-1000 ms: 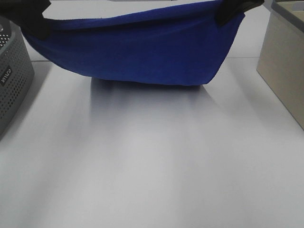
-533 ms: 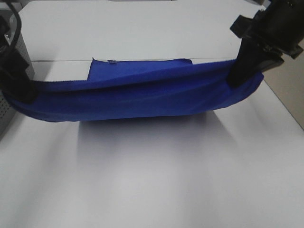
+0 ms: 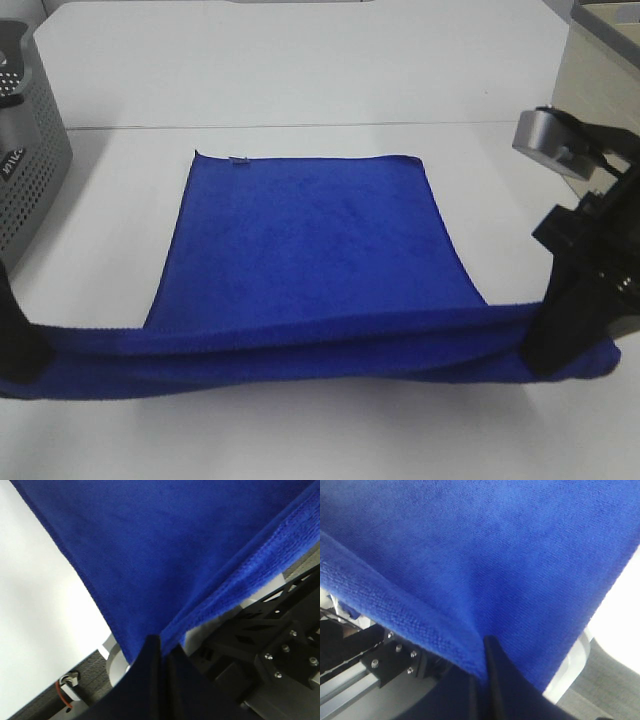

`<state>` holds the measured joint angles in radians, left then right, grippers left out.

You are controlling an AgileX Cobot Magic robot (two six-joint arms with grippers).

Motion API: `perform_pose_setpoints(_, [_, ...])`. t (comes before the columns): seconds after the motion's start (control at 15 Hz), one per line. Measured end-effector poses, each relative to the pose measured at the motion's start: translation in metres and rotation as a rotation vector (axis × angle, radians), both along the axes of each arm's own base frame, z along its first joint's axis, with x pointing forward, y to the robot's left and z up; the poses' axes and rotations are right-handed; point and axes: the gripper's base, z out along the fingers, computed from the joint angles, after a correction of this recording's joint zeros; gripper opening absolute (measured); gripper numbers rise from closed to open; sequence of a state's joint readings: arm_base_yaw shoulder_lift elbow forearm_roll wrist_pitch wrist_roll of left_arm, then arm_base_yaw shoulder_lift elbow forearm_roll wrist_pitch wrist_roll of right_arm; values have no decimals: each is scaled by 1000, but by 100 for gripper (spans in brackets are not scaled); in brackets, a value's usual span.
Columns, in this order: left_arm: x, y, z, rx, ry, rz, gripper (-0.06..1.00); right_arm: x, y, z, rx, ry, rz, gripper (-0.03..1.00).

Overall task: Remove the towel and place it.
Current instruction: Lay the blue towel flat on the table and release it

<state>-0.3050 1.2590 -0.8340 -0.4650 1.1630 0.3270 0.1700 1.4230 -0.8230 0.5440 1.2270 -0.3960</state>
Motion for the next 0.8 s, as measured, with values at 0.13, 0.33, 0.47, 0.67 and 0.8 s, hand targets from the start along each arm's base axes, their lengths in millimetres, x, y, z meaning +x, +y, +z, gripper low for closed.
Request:
perform_pose_setpoints(0.13, [-18,3,-5,-24,20,11,0,-17,-2,-5,6,41,-36,2])
perform_pose_setpoints(0.33, [-47,7,-14,-78,58,36,0,-36,-4,-13,12,92,-69,2])
perform_pose_setpoints(0.47, [-60,9,-26,-86,120,70,0,-44,-4,-21,14,139,-74,2])
perform_pose_setpoints(0.67, [-64,10,-32,-77,175,135,0,-46,-4,-23,19,154,-80,2])
perform_pose_setpoints(0.8, [-64,10,-32,-71,215,213,0,-42,-3,-30,7,207,-97,2])
